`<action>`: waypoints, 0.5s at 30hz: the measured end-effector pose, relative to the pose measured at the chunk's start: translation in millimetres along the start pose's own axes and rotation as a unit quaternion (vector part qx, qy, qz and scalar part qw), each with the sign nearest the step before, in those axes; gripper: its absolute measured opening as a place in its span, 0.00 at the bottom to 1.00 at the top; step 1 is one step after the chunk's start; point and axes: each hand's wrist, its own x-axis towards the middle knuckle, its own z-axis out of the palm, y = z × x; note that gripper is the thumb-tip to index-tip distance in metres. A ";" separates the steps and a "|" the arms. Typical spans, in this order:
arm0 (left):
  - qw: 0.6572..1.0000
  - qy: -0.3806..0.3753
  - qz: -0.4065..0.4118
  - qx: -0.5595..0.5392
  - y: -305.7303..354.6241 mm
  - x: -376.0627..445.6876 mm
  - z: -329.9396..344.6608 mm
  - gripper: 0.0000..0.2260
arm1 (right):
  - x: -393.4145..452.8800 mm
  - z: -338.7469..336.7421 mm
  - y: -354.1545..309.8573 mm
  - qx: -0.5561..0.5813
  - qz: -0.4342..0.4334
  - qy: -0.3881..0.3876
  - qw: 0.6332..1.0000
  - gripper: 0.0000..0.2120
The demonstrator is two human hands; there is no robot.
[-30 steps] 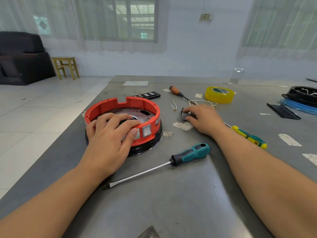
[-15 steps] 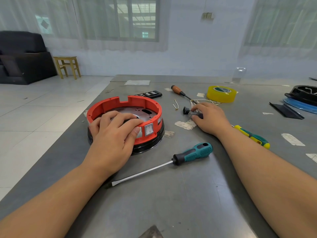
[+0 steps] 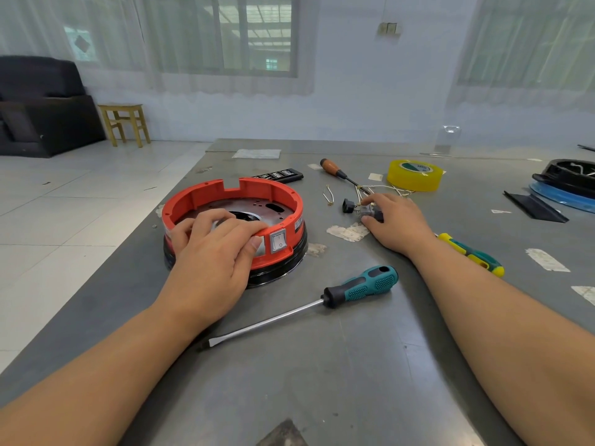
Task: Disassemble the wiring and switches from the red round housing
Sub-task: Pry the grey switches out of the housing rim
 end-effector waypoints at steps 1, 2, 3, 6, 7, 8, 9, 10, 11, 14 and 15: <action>1.000 -0.002 0.001 0.000 0.7 0.1 0.0 0.17 | -1.7 -0.8 -1.1 0.004 -0.001 0.011 1.000 0.18; 1.000 -0.003 0.002 0.000 1.1 -0.1 0.1 0.17 | -4.2 -1.8 -2.2 0.017 -0.002 0.022 1.000 0.18; 1.000 -0.004 0.003 0.001 1.4 -0.3 0.0 0.18 | -7.3 -3.0 -3.4 0.038 -0.001 0.035 0.999 0.17; 1.000 -0.011 0.005 0.007 1.7 -1.7 -0.5 0.19 | -19.5 -7.1 -9.2 0.128 0.004 0.081 0.988 0.14; 1.000 -0.015 0.007 0.010 1.7 -1.9 -1.0 0.20 | -24.3 -9.3 -11.8 0.162 0.006 0.103 0.981 0.13; 1.000 -0.019 0.009 0.013 2.0 -2.0 -1.4 0.20 | -29.5 -11.8 -14.7 0.189 0.008 0.130 0.973 0.12; 1.000 -0.020 0.011 0.014 2.5 -2.3 -2.0 0.20 | -35.6 -15.2 -17.7 0.209 0.007 0.158 0.965 0.12; 1.000 -0.018 0.013 0.015 3.1 -2.8 -2.8 0.19 | -42.3 -19.1 -20.8 0.221 0.004 0.186 0.957 0.13; 1.000 -0.014 0.015 0.014 3.7 -3.4 -3.8 0.19 | -49.6 -23.5 -23.9 0.227 -0.003 0.210 0.951 0.14; 1.000 -0.004 0.014 0.009 4.5 -5.5 -7.9 0.19 | -73.4 -32.8 -34.4 0.223 -0.052 0.234 0.945 0.15; 1.000 -0.004 0.011 0.005 4.6 -5.9 -9.6 0.19 | -81.5 -34.3 -38.9 0.220 -0.075 0.229 0.945 0.16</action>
